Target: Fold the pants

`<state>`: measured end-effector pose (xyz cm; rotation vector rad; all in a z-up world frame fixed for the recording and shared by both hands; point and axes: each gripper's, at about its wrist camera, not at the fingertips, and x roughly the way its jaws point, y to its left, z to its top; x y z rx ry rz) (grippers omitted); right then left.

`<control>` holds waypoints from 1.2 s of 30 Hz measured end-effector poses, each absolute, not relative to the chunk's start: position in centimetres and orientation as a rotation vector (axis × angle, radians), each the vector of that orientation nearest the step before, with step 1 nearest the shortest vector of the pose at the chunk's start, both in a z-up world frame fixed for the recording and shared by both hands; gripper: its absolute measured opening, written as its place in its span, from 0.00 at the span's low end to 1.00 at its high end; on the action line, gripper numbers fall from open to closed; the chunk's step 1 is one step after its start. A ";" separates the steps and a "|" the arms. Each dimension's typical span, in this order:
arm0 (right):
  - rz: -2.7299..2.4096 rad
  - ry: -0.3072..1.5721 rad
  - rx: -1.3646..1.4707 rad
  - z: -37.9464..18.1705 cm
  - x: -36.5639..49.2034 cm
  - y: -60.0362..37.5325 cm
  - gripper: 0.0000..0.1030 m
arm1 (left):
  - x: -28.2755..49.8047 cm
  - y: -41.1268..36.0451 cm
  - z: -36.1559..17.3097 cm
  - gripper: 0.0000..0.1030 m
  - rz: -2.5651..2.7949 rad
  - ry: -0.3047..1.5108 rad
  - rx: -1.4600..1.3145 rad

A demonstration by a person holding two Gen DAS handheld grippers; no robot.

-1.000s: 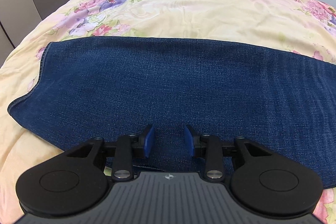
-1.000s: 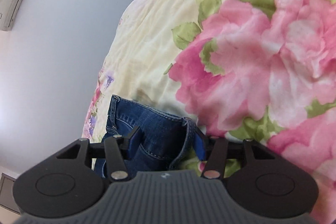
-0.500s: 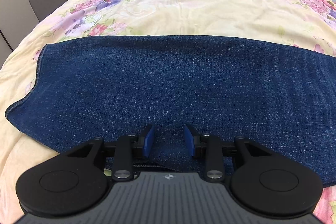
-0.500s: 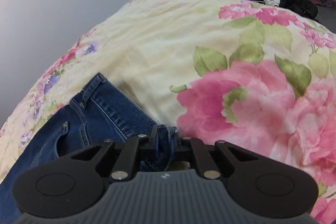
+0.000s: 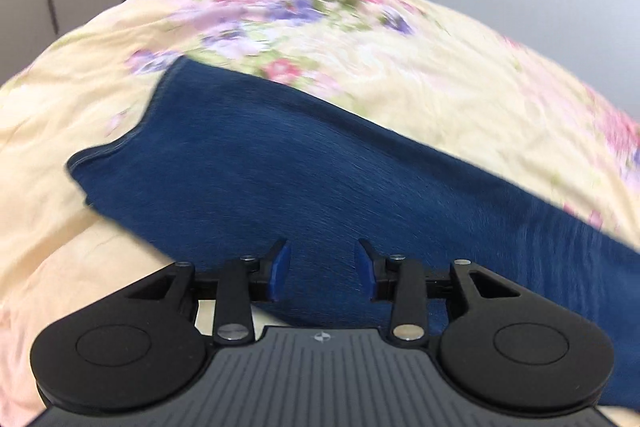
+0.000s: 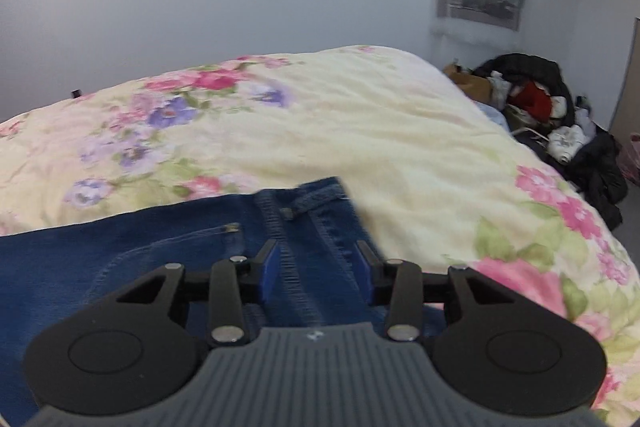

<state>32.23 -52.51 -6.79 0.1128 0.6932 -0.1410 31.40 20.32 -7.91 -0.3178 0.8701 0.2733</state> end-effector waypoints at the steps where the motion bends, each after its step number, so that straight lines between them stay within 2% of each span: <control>1: -0.099 0.704 0.109 -7.0 32.8 -50.8 0.25 | 30.7 21.4 -7.6 0.44 0.276 0.860 -0.365; 4: 0.036 0.741 0.089 -8.0 34.3 -44.3 0.19 | 28.8 24.7 -7.3 0.46 0.288 0.836 -0.488; 12: 0.291 0.807 0.017 -10.3 36.6 -28.5 0.18 | 24.4 33.6 -10.1 0.47 0.368 0.710 -0.897; 16: 0.374 0.823 -0.016 -10.9 37.5 -22.7 0.16 | 24.4 36.4 -12.0 0.48 0.384 0.673 -1.003; 24: 0.437 0.864 -0.050 -12.1 40.4 -15.1 0.11 | 27.4 36.7 -13.6 0.47 0.370 0.643 -0.887; 26: 0.425 0.873 -0.044 -12.6 41.9 -13.9 0.11 | 28.1 36.6 -13.8 0.44 0.369 0.632 -0.858; 31: 0.352 0.894 0.005 -13.7 46.2 -11.9 0.00 | 28.7 36.9 -14.6 0.39 0.363 0.602 -0.853; 36: 0.288 0.930 0.053 -14.6 49.5 -11.1 0.00 | 29.2 37.5 -15.2 0.33 0.346 0.581 -0.865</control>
